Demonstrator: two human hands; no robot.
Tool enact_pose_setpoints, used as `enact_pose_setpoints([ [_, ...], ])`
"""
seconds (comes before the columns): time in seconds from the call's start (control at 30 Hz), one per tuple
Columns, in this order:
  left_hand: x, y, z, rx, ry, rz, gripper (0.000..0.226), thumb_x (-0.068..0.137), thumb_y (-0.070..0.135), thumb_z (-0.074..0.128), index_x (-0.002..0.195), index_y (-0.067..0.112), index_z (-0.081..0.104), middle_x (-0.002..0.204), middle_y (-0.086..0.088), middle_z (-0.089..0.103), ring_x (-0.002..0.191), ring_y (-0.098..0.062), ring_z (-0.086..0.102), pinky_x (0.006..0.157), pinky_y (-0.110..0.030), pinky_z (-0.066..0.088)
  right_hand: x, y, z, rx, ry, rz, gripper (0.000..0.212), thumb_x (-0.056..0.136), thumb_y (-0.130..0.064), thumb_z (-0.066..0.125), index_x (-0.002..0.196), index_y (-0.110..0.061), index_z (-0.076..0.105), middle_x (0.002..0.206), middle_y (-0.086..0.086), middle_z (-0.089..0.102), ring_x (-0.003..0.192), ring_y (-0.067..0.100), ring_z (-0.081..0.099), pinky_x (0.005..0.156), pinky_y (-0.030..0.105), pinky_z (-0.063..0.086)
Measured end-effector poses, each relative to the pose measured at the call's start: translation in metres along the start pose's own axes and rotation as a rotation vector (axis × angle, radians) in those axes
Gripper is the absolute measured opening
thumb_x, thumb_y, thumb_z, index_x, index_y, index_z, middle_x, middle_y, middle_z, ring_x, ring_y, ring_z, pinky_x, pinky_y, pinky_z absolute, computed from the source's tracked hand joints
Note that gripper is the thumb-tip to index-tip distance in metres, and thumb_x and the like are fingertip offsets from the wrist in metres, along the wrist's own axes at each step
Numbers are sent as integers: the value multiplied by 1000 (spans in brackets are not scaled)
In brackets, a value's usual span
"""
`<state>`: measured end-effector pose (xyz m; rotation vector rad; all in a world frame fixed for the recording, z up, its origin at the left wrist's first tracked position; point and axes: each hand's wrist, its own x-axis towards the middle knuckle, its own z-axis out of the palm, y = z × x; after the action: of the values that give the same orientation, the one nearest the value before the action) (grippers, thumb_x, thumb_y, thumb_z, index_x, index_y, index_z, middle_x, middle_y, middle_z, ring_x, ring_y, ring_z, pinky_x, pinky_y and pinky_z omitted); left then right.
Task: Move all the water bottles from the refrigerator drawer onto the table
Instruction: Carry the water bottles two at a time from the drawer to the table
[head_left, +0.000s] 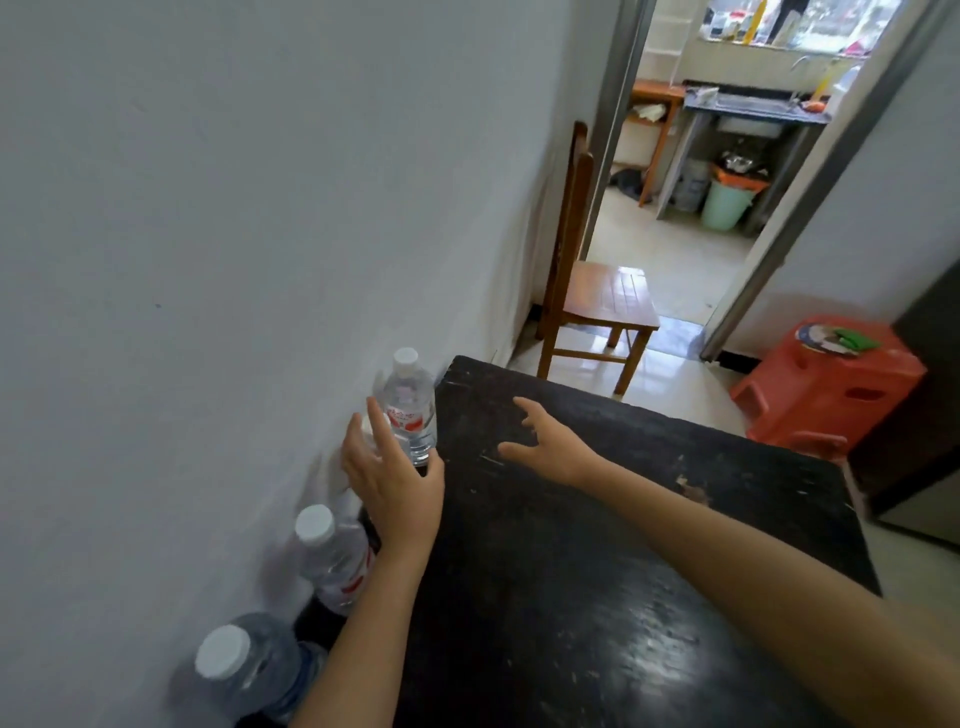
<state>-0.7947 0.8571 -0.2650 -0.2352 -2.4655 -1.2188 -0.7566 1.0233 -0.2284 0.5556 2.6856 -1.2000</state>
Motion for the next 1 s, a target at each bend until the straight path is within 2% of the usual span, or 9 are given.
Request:
enact_pose_setpoints([
  [0.1, -15, 9, -16, 19, -74, 39, 89, 74, 11, 72, 142, 17, 15, 142, -28, 27, 130, -43, 26, 104, -54, 30, -37, 5, -16, 83, 55, 15, 66, 90, -31, 56, 144, -22, 19, 147, 11, 33, 132, 27, 37, 106, 41, 36],
  [0.23, -39, 19, -32, 85, -143, 112, 82, 74, 13, 71, 142, 8, 24, 138, -27, 33, 127, -44, 31, 101, -59, 33, -84, 10, -29, 52, 122, -15, 64, 90, -31, 56, 143, -23, 21, 148, 9, 32, 133, 27, 36, 107, 41, 36],
  [0.37, -73, 31, -47, 166, -213, 183, 74, 81, 20, 64, 143, 11, 25, 146, -22, 27, 136, -38, 19, 110, -51, 17, -134, 26, -31, -33, 159, -55, 68, 88, -31, 59, 143, -24, 21, 150, 7, 29, 133, 26, 35, 107, 41, 35],
  [0.5, -110, 32, -64, 263, -293, 247, 66, 82, 22, 64, 139, 9, 34, 144, -22, 31, 136, -38, 23, 110, -49, 18, -181, 52, -30, -109, 172, -55, 68, 87, -33, 59, 143, -26, 21, 150, 5, 29, 133, 25, 36, 105, 38, 35],
  [0.57, -128, 26, -73, 327, -349, 291, 65, 77, 21, 70, 134, 8, 43, 139, -23, 39, 130, -41, 32, 105, -52, 28, -200, 66, -27, -95, 167, -32, 68, 87, -34, 59, 143, -26, 21, 150, 5, 28, 134, 24, 35, 106, 38, 35],
  [0.63, -146, 19, -82, 406, -387, 391, 67, 65, 19, 80, 125, 5, 53, 126, -25, 52, 116, -45, 48, 90, -55, 43, -221, 82, -22, -51, 166, -12, 67, 88, -34, 59, 143, -26, 22, 149, 6, 29, 133, 23, 35, 105, 36, 35],
  [0.73, -168, 12, -96, 484, -388, 501, 71, 56, 20, 85, 119, 6, 58, 119, -24, 57, 108, -44, 55, 83, -52, 48, -252, 106, -9, -23, 132, 19, 68, 88, -33, 59, 144, -25, 22, 148, 7, 31, 132, 22, 36, 105, 33, 35],
  [0.87, -181, 10, -112, 468, -428, 536, 68, 68, 22, 78, 129, 9, 50, 133, -21, 48, 123, -40, 44, 95, -51, 39, -289, 124, -7, -31, 174, 56, 68, 87, -36, 59, 144, -25, 23, 147, 5, 32, 132, 21, 34, 105, 32, 33],
  [1.0, -178, 22, -124, 306, -475, 413, 62, 86, 26, 59, 141, 14, 32, 147, -13, 30, 137, -30, 22, 111, -43, 21, -327, 128, -22, -15, 342, 94, 65, 87, -35, 60, 142, -24, 28, 145, 5, 34, 132, 21, 34, 106, 34, 33],
])
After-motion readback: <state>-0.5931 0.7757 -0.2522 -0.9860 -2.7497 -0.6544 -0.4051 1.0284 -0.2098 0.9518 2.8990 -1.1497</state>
